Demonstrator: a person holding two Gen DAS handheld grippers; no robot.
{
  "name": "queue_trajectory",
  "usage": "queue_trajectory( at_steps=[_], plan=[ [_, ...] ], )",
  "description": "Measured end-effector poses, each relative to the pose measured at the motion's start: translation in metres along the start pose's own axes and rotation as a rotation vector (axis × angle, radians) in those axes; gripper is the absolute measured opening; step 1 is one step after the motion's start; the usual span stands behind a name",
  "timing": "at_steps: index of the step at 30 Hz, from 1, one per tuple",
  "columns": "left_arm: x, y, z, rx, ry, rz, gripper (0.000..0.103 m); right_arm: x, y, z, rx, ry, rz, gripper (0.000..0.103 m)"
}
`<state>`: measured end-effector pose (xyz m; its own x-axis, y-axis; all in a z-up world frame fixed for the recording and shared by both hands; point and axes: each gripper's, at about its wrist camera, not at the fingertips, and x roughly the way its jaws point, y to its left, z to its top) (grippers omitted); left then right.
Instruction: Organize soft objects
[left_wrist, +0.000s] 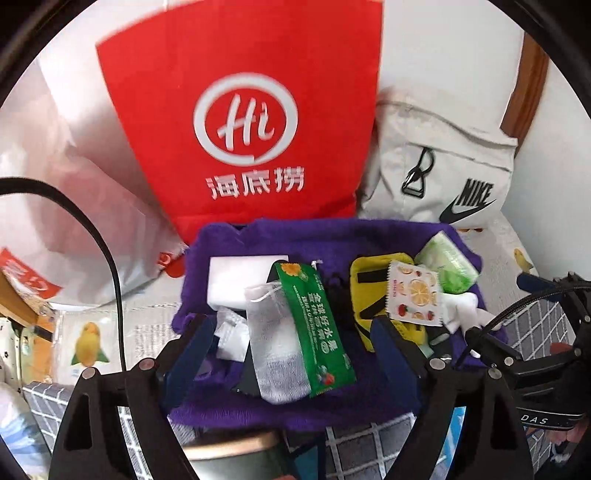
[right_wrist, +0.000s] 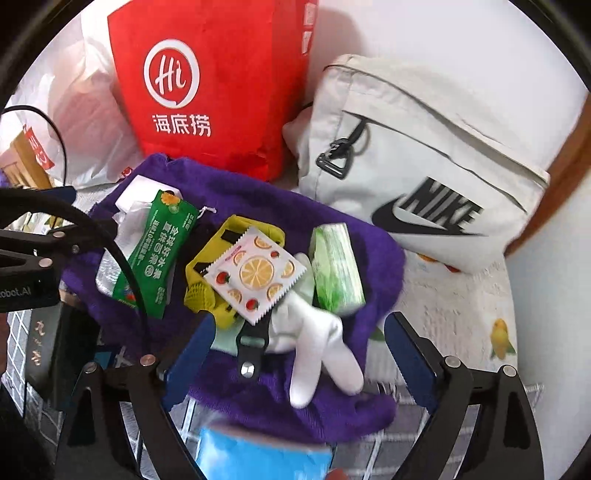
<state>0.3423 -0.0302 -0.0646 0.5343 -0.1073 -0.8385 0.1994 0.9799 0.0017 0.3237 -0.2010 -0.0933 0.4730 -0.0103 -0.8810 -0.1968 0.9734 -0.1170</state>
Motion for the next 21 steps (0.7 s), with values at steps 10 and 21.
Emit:
queue_trajectory(
  at_steps=[10,21],
  plan=[
    [-0.09,-0.025,-0.034,0.051,-0.073,0.006,0.092,-0.095,-0.005,-0.04,0.15,-0.111,-0.016,0.103],
    [-0.177,-0.025,-0.109,-0.044,-0.123,-0.004,0.094,-0.18,0.022,-0.1,0.179,-0.202,0.01,0.103]
  ],
)
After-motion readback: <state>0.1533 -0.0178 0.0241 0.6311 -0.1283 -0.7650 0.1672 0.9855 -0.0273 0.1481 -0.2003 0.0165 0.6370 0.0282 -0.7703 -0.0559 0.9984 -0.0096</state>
